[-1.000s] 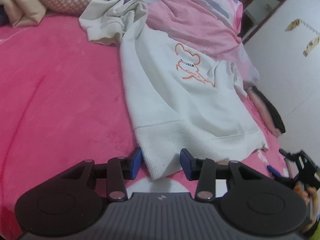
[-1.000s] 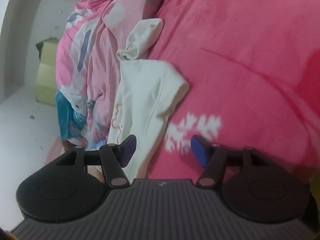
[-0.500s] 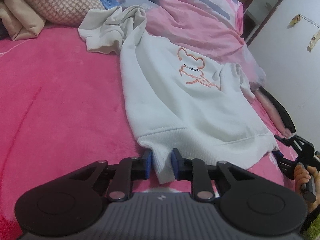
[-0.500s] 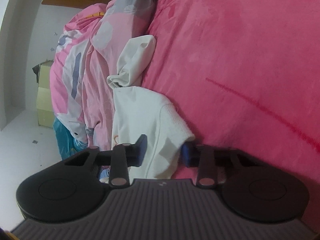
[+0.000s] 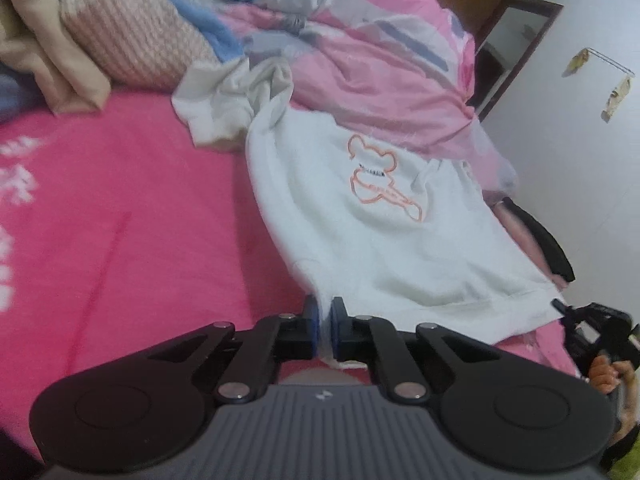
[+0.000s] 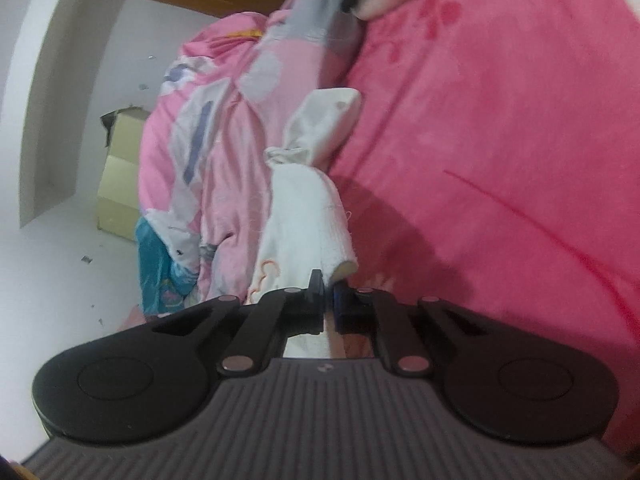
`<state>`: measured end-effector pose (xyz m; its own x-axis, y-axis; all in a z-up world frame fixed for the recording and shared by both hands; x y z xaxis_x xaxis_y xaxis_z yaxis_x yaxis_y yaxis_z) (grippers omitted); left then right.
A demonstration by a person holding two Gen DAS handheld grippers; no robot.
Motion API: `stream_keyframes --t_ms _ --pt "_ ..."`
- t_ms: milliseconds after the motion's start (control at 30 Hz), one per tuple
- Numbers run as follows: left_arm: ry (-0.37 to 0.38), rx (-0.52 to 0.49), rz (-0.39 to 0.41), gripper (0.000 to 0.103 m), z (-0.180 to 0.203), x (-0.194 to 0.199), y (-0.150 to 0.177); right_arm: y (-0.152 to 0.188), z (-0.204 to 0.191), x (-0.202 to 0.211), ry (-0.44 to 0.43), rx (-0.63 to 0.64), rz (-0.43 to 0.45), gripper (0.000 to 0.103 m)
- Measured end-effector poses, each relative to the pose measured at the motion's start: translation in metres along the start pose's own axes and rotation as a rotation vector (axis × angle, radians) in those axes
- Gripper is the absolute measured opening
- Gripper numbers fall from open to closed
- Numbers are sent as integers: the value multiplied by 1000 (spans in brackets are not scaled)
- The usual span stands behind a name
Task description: Fold clothes
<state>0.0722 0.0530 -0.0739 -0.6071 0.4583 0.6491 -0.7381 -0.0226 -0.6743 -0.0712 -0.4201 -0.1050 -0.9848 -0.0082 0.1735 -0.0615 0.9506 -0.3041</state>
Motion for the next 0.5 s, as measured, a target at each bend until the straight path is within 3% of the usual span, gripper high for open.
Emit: stream_keyframes --t_ms 233,500 --pt "1 -41 33 6 -6 48 9 23 -21 51 -13 37 -11 2" --pt "-6 -78 14 6 -14 86 31 60 -20 108 -2 24 -21 2"
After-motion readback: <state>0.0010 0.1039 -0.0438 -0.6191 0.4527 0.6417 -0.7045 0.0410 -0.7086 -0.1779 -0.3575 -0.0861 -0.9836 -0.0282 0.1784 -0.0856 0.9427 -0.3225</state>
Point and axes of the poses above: each gripper's, at about its wrist camera, not at the fingertips, and x roughly against the way its jaws point, z to its right, y to its underside, the point moved 9 cm from there along -x, roughly the way its jaws point, and after that the axes turned 8 degrees about -y, right-handed, at the moved point
